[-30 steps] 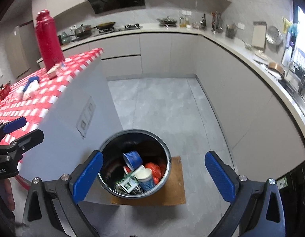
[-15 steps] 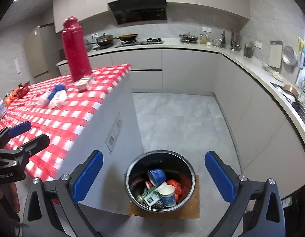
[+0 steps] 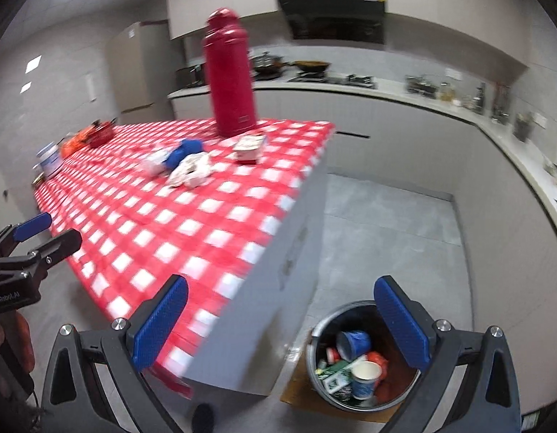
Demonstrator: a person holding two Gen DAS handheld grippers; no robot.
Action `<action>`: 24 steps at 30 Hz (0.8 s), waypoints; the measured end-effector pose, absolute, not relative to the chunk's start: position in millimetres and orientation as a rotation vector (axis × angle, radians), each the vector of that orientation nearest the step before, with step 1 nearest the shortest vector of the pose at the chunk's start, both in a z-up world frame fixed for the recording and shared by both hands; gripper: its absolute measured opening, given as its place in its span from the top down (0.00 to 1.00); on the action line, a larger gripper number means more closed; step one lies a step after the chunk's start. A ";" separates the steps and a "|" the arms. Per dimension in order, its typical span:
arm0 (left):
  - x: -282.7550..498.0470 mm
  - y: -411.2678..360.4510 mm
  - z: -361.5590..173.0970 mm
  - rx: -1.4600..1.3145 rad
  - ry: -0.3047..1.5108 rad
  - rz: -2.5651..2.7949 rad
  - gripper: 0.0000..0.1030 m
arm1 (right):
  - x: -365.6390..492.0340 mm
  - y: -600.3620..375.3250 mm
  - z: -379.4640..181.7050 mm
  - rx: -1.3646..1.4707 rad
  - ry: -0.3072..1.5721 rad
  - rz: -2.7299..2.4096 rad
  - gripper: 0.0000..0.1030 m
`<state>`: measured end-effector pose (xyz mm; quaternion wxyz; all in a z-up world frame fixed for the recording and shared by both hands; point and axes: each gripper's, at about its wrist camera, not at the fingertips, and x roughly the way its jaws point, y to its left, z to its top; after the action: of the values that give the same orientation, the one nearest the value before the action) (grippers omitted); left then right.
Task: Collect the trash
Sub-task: 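Move both open tools back toward the table items, then grasp the plastic bag with the left tool while the right tool grasps the white cloth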
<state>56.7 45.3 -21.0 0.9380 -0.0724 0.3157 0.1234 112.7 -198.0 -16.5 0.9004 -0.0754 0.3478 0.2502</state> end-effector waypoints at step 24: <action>150.9 218.2 -65.5 -0.168 0.707 0.243 0.13 | 209.7 0.9 -23.7 -0.226 0.744 0.553 0.08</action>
<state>150.9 218.2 -65.5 0.9275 -0.0821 0.3448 0.1185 209.7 0.9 -23.7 0.8884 -0.1089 0.3579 0.2662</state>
